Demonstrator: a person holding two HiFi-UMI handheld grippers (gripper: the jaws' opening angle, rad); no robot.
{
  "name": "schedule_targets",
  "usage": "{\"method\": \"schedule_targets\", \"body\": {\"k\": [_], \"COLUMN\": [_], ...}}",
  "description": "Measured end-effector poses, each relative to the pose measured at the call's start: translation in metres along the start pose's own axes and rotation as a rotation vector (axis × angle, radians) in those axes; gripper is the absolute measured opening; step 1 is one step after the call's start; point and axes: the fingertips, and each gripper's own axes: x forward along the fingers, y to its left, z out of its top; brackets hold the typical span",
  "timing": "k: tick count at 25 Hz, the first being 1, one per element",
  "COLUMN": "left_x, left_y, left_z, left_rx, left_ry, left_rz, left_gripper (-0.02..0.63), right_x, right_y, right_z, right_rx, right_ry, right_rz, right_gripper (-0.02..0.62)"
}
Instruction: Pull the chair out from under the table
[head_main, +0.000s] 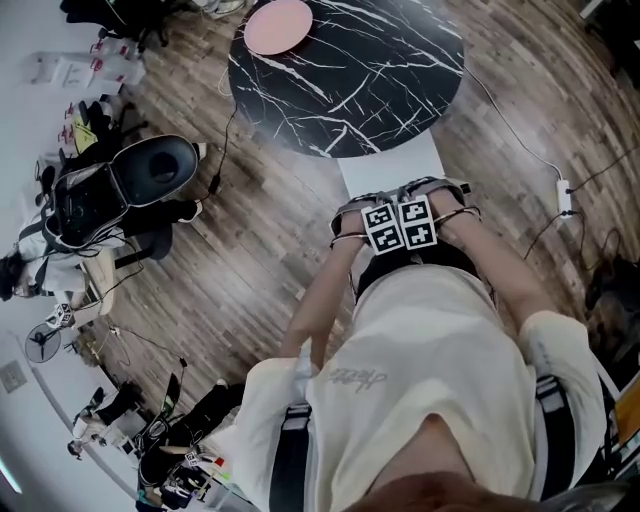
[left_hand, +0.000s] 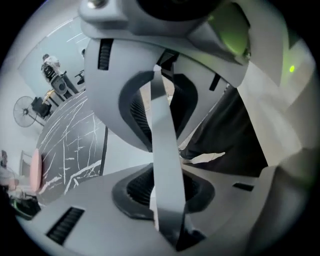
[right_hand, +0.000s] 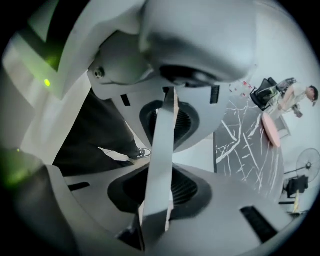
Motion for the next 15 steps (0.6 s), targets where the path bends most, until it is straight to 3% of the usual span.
{"method": "schedule_targets", "body": {"k": [3,15], "left_x": [0.0053,0.0078], "left_y": [0.0016,0.002], "left_z": [-0.0028,-0.0052], "left_rx": [-0.039,-0.063], "left_ry": [0.007,0.029], "left_rz": [0.019,0.009], "left_gripper": [0.092,0.091], "right_x": [0.0053,0.0087], "right_y": [0.0008,-0.0003], "right_z": [-0.0023,-0.002], "right_rx": [0.01,0.068], "right_ry": [0.003,-0.045], "right_rz": [0.011,0.015], "right_gripper": [0.095,0.084]}}
